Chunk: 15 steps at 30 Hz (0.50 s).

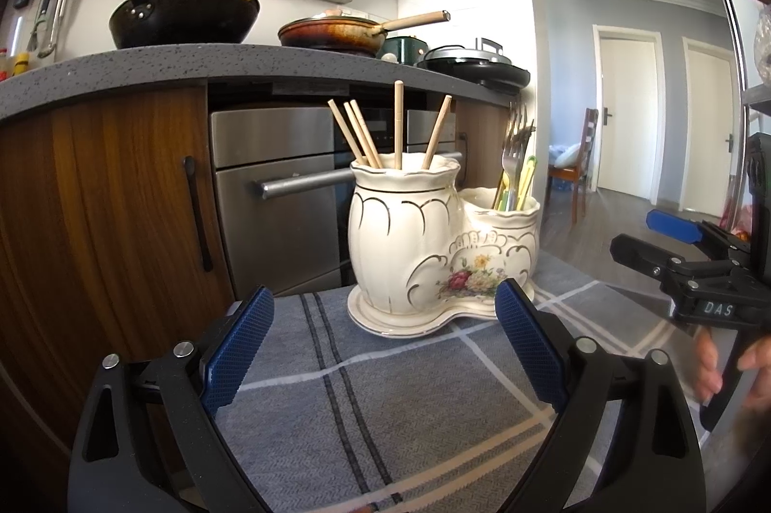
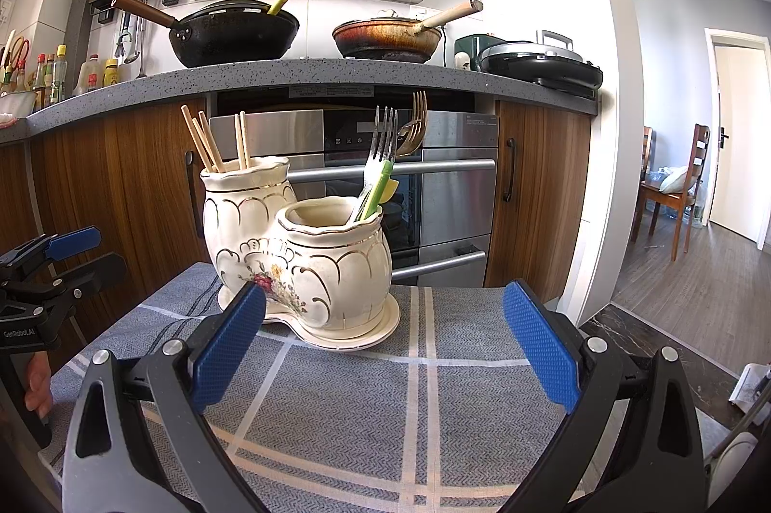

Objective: Organize utensils

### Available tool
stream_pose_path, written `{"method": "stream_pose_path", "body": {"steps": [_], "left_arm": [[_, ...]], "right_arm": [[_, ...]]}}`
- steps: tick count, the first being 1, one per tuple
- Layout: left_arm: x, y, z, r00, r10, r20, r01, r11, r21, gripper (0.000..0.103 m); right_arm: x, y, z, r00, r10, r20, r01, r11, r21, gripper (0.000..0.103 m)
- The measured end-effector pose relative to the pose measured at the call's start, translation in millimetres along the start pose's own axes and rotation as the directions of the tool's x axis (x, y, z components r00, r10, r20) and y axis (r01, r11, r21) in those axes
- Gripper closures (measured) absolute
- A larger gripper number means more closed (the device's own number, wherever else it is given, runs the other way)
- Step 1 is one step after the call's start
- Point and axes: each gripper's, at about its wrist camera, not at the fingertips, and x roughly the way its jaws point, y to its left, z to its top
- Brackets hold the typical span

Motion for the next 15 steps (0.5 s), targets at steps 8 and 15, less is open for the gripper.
{"method": "stream_pose_path", "body": {"steps": [8, 15], "left_arm": [[-0.4, 0.2, 0.0, 1.000, 0.003, 0.000, -0.003, 1.000, -0.001, 0.010], [-0.2, -0.2, 0.0, 1.000, 0.003, 0.000, -0.003, 1.000, -0.001, 0.010]], "right_arm": [[0.1, 0.1, 0.0, 1.000, 0.000, 0.000, 0.000, 1.000, 0.000, 0.005], [0.1, 0.1, 0.1, 1.000, 0.000, 0.000, 0.000, 1.000, 0.000, 0.005]]}}
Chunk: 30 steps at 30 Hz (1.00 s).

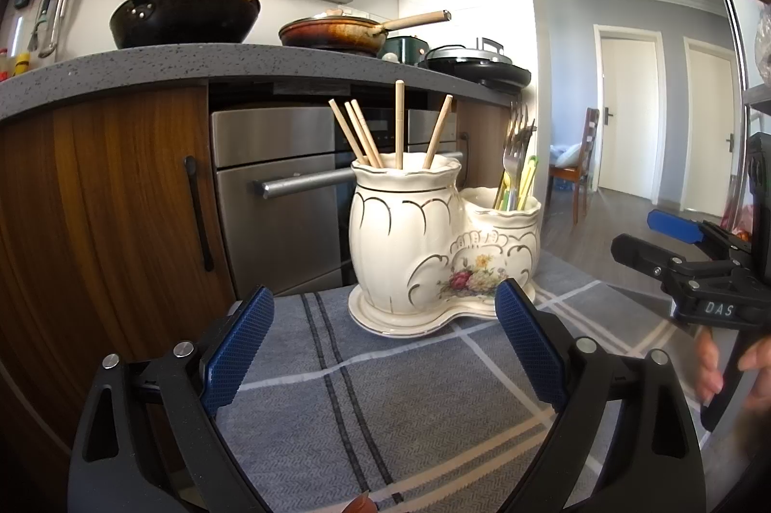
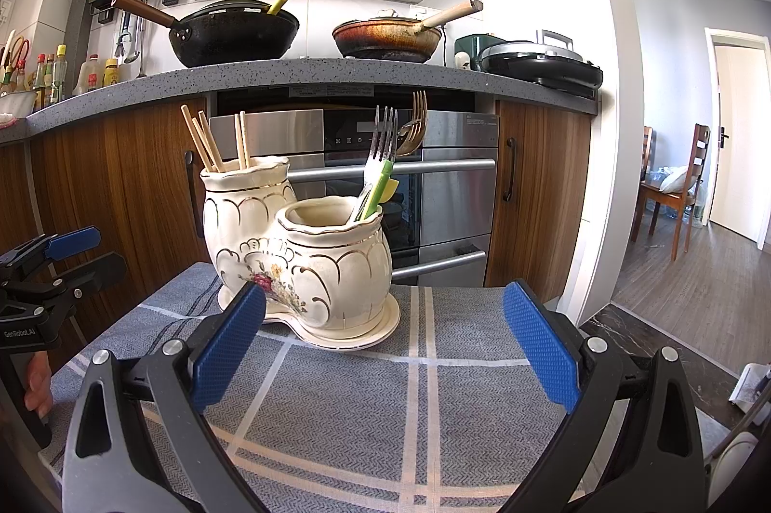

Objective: Organize utensils

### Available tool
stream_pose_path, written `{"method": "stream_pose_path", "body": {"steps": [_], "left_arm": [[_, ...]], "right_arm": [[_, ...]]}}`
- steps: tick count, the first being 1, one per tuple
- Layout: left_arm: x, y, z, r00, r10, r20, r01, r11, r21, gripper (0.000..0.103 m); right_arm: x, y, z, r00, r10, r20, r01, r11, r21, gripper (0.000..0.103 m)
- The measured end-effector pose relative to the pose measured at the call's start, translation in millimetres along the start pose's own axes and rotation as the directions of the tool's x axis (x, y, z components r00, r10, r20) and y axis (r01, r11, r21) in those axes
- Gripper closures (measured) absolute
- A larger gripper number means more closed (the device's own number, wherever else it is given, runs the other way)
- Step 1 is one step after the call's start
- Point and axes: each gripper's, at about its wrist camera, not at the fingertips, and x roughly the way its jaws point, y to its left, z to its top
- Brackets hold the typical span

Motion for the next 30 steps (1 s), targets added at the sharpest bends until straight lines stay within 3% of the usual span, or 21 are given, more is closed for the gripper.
{"method": "stream_pose_path", "body": {"steps": [30], "left_arm": [[0.5, 0.7, 0.1, 1.000, 0.009, -0.004, -0.009, 1.000, -0.005, 0.009]], "right_arm": [[-0.1, 0.0, 0.0, 1.000, 0.000, 0.000, 0.000, 1.000, 0.000, 0.005]]}}
